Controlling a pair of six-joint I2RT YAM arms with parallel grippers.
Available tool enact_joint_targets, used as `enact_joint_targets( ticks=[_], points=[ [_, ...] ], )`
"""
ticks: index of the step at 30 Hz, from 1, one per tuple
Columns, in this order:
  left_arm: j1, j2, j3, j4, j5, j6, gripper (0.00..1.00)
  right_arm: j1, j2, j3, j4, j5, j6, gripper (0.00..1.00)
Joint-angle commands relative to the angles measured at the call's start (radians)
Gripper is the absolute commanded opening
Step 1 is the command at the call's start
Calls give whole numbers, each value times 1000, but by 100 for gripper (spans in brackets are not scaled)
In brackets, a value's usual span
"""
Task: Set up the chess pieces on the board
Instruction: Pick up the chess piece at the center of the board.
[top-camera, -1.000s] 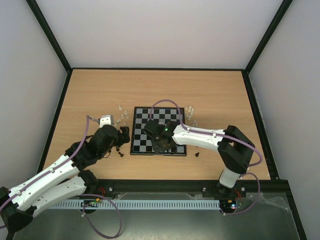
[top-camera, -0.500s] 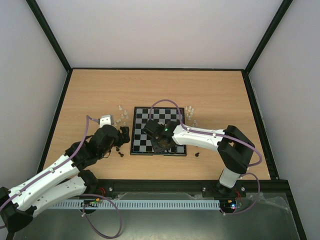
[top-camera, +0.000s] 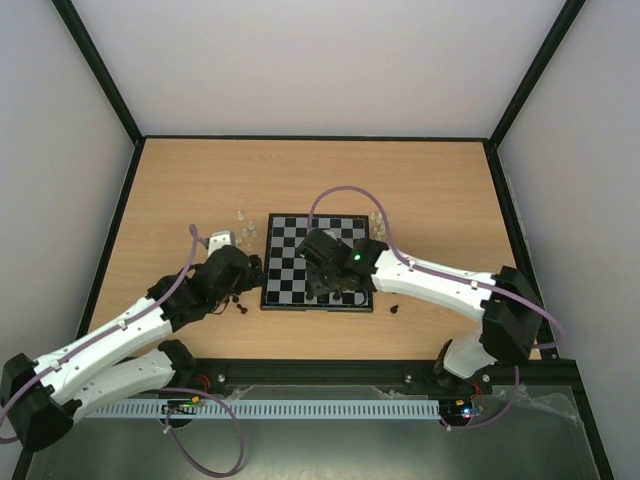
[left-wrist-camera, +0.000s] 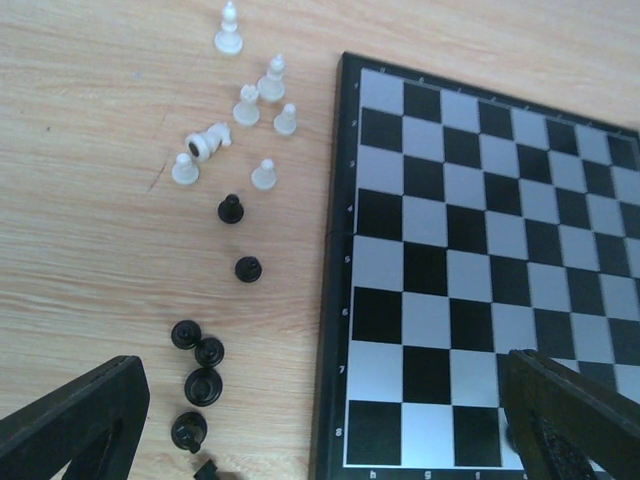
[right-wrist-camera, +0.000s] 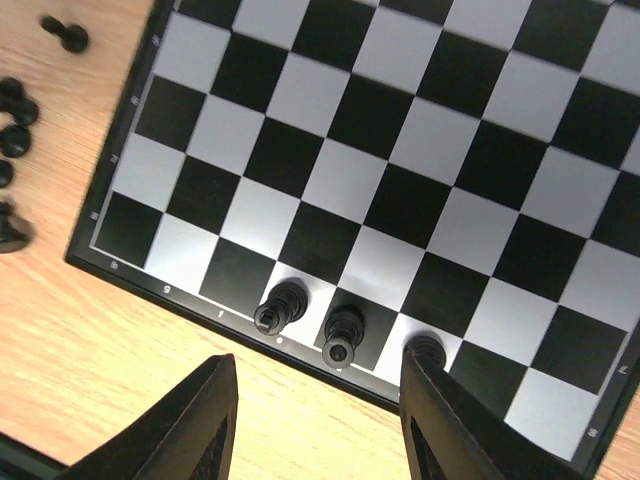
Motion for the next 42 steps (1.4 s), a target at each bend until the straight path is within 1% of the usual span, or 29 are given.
enact_joint_targets(
  ticks=[1,5,9,13,18,20,23,26,28,32,35,38,42],
  points=[
    [15,52,31,-56,27,-36,99,-3,-95,-22,-66,54,0,46],
    [34,110,59,-113,76,-60,100,-40,-178,-81,-51,50,-33,47],
    [61,176,86,-155,162,-67,99,-96,-245,-157,-24,9,-62,47],
    [94,245,95,-175,245,-41,100,-123,-283,-203,-7,-22,-87,47],
    [98,291,65,-167,298,-31,100,-139,-303,-230,-5,-40,-115,47],
    [99,305,50,-153,302,-36,96,-144,-313,-240,-1,-44,-121,46],
    [99,314,25,-119,302,-43,84,-148,-321,-249,4,-48,-128,46],
    [106,323,18,-113,259,-47,71,-152,-325,-259,7,-51,-131,46],
    [118,320,10,-102,244,-50,67,-153,-327,-265,10,-52,-133,46],
    [139,317,-4,-74,215,-52,67,-154,-328,-267,11,-54,-134,46],
    [160,329,-9,-55,193,-43,69,-153,-328,-267,11,-58,-133,46],
    [185,350,-19,-23,197,-36,72,-154,-329,-268,12,-57,-134,46],
    [195,369,-28,2,197,-28,72,-154,-331,-269,9,-56,-133,46]
  ],
)
